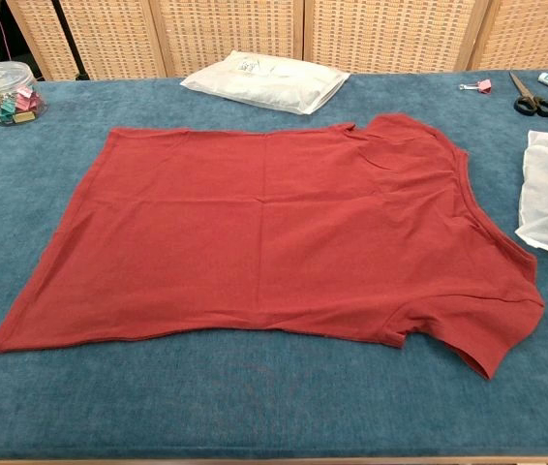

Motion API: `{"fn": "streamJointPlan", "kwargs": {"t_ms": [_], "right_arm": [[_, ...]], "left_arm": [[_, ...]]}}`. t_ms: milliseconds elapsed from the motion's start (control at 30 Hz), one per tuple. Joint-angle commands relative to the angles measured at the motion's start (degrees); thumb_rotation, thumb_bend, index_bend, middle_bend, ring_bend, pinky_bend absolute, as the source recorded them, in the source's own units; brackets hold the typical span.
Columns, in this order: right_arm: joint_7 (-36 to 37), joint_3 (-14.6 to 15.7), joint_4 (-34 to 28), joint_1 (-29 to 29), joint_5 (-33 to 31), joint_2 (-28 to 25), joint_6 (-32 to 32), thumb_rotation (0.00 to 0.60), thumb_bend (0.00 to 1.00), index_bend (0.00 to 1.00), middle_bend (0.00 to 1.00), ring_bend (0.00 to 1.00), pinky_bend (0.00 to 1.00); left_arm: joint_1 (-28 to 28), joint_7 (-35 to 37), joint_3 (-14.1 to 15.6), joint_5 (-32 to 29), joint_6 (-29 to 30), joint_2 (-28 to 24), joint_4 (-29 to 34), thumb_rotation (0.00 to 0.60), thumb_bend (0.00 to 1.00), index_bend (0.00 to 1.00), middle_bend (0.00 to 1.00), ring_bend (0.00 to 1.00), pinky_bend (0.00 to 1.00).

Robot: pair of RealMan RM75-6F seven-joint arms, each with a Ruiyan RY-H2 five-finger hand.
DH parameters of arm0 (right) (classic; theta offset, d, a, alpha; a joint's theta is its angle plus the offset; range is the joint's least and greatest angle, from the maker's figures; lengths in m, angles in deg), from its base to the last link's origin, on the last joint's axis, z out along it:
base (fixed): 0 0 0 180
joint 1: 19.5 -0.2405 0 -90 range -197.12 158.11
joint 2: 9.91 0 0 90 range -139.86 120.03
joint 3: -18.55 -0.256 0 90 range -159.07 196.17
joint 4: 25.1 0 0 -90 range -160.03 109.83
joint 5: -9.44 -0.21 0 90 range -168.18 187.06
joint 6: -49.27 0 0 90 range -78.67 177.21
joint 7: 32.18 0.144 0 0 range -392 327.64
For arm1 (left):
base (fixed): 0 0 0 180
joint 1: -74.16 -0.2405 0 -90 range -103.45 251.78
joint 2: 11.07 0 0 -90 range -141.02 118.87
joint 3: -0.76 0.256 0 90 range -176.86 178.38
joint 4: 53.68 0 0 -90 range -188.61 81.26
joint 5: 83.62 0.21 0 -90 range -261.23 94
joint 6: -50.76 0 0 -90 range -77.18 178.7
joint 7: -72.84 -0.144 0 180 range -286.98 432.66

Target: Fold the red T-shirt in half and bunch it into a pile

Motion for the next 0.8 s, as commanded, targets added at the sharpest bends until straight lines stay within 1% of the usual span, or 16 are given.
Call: {"fn": "streamJointPlan", "kwargs": {"t_ms": [33,133,233,400,433,533,700,800], "right_arm": [[-0.2,0.3,0.1,-0.1,0.4,0.1,-0.3,0.600,0.00,0.08,0.00,0.00,0.00],[-1.0,1.1,0.5,-0.5,1.7,0.4,-1.2,0.600,0.00,0.08,0.00,0.00,0.00],[-1.2,2.6,1.6,-1.6,4.5,0.5,-2.9,0.600,0.00,0.11,0.00,0.00,0.00],[1.7,5.3,5.2,-5.1,11.6,2.2,-6.3,0.600,0.00,0.19,0.00,0.00,0.00],[1.7,5.8,6.7,-6.6,14.0,3.6,-7.4,0.600,0.00,0.21,0.00,0.00,0.00],[0.1,6.2,9.7,-9.5,17.5,7.6,-9.7,0.600,0.00,0.24,0.00,0.00,0.00],[-3.5,6.9,10.2,-13.0,20.8,11.8,-13.4,0.600,0.00,0.28,0.00,0.00,0.00],[-5.2,7.0,10.4,-14.8,21.5,13.9,-15.4,0.600,0.00,0.32,0.00,0.00,0.00]], "left_arm": [[0.0,-0.2,0.0,0.0,-0.1,0.1,-0.1,0.600,0.00,0.00,0.00,0.00,0.00],[0.0,-0.6,0.0,-0.1,-0.2,0.2,-0.1,0.600,0.00,0.00,0.00,0.00,0.00],[-0.1,-0.6,0.0,-0.1,0.1,0.2,-0.1,0.600,0.00,0.00,0.00,0.00,0.00],[-0.1,-0.1,-0.4,-0.4,0.4,0.1,0.0,0.600,0.00,0.00,0.00,0.00,0.00],[-0.1,-0.2,-0.5,-0.8,0.3,0.1,0.0,0.600,0.00,0.00,0.00,0.00,0.00],[0.0,-0.3,-0.7,-1.4,0.0,0.1,0.2,0.600,0.00,0.00,0.00,0.00,0.00],[0.2,-0.6,-1.2,-2.4,-0.5,0.2,0.4,0.600,0.00,0.00,0.00,0.00,0.00],[0.4,-0.7,-1.4,-3.1,-1.0,0.3,0.3,0.600,0.00,0.00,0.00,0.00,0.00]]}}
